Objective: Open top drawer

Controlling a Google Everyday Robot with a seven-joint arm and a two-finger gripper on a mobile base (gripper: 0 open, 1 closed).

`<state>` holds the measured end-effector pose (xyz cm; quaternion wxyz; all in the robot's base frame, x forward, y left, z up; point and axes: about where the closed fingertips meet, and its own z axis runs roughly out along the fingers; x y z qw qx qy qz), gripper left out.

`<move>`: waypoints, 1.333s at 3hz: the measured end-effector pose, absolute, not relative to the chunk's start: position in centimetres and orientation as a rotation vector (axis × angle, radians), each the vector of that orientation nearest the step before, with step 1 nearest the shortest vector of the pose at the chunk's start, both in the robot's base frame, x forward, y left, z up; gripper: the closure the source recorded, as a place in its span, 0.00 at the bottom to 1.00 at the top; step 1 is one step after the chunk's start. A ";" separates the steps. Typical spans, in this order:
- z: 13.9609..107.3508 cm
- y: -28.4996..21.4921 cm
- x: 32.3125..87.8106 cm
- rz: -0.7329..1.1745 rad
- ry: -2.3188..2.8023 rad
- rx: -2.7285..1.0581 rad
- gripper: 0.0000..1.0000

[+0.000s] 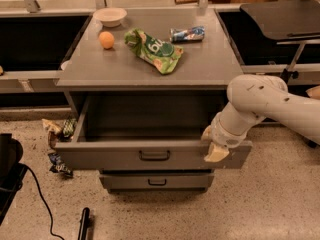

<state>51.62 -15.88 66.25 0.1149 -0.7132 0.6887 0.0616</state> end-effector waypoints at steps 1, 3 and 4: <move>67.3 -15.9 50.9 0.167 2.006 -2.078 0.62; 70.7 -15.1 49.3 0.090 1.941 -2.074 0.15; 73.3 -14.8 48.2 0.031 1.895 -2.070 0.00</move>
Offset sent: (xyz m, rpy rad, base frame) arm -0.0236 0.0052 0.0604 0.0149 -0.1278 0.0094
